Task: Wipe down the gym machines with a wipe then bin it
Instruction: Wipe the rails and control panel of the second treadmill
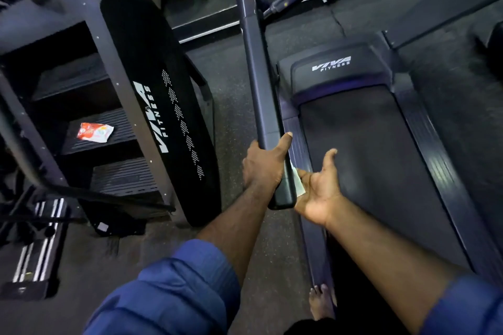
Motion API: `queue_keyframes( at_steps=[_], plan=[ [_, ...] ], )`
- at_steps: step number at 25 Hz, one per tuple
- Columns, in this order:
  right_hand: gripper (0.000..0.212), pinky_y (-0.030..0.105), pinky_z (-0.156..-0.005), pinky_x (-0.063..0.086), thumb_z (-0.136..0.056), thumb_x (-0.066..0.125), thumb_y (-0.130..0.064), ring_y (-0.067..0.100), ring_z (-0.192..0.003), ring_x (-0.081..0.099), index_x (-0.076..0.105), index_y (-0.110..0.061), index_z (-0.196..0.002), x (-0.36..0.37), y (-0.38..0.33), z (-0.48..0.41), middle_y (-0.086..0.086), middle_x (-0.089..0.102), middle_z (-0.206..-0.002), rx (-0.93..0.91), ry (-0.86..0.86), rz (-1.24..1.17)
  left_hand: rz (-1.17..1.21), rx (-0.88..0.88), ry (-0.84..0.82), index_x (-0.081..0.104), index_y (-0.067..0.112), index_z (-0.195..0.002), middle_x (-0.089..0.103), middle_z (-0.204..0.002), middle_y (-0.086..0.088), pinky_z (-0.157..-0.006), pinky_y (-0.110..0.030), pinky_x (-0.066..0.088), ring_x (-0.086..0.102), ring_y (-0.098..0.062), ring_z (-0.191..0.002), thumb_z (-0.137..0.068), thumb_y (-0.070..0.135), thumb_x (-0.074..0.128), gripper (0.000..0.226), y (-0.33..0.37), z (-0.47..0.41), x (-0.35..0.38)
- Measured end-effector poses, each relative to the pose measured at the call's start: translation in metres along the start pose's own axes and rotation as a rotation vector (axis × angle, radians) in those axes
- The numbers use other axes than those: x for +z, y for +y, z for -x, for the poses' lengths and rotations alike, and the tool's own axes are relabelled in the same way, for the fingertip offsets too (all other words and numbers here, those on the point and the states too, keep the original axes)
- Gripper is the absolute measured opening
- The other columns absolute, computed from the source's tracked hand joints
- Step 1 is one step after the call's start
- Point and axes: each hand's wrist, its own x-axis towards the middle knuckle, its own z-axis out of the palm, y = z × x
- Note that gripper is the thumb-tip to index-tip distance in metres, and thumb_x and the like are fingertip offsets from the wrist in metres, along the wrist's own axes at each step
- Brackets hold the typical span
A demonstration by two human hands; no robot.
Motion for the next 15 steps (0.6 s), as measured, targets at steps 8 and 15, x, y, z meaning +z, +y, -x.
queue_keyframes(
  at_steps=[8,15],
  plan=[
    [0.127,0.031,-0.067,0.053,-0.059,0.024,-0.108,0.023,-0.072,0.066,0.074,0.001,-0.099,0.049,-0.112,-0.077,0.015,0.069,-0.089,0.037,-0.008,0.361,-0.334,0.16,0.018,0.022,0.012,-0.155,0.056,-0.144,-0.02,-0.101,-0.049,0.053,0.059,-0.04,-0.127,-0.092,0.066,0.063,0.093,0.076,-0.081,-0.001],
    [0.126,0.036,-0.09,0.059,-0.069,0.02,-0.103,0.027,-0.097,0.076,0.074,0.002,-0.112,0.124,-0.214,-0.141,0.019,0.076,-0.112,0.09,-0.101,0.412,-0.198,0.017,0.049,0.041,0.01,-0.138,0.062,-0.132,-0.014,-0.09,-0.04,0.051,0.062,-0.033,-0.114,-0.102,0.066,0.045,0.067,0.149,-0.16,0.009]
  ],
)
